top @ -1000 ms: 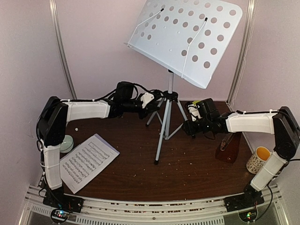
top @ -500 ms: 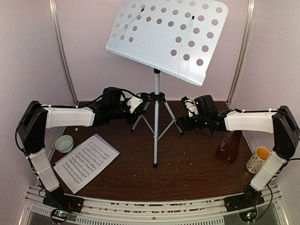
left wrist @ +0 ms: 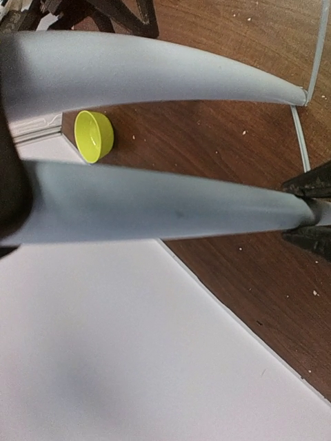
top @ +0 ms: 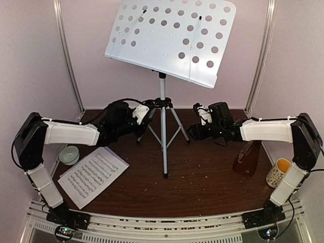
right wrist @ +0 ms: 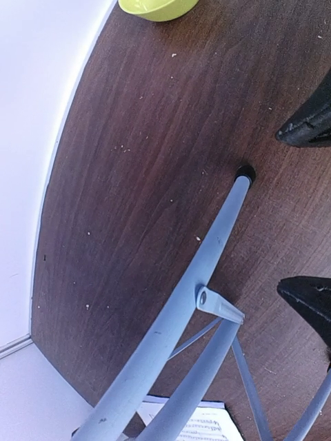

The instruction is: Set up the instrument practice props

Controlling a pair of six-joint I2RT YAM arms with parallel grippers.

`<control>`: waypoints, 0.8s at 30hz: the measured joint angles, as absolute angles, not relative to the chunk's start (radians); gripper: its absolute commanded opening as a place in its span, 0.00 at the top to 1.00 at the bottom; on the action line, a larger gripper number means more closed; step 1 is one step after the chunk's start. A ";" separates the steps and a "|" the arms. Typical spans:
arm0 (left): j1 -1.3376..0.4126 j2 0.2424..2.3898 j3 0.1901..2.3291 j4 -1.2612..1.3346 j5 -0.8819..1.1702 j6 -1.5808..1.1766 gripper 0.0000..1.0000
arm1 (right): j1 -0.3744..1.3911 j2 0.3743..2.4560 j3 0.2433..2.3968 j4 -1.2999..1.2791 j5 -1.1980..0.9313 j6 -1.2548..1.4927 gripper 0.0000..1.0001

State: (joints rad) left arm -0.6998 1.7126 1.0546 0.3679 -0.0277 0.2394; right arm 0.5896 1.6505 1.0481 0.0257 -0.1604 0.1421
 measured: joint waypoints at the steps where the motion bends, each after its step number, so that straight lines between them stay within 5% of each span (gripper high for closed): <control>1: -0.703 1.716 1.056 0.372 -0.040 0.233 1.00 | 0.590 1.650 1.048 0.027 -0.160 0.143 0.35; 11: -0.777 1.779 1.127 0.365 -0.261 0.123 1.00 | 0.588 1.586 1.046 0.017 -0.160 0.145 0.32; 18: -0.847 1.813 1.173 0.342 -0.419 0.042 1.00 | 0.587 1.497 1.019 0.019 -0.176 0.155 0.14; 24: -0.918 1.831 1.208 0.307 -0.538 -0.039 1.00 | 0.587 1.417 0.962 0.021 -0.211 0.166 0.08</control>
State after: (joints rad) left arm -0.9180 1.8305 1.2076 0.3065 -0.5377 -0.0387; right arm 0.5865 1.4166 0.9623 0.0212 -0.2111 0.1658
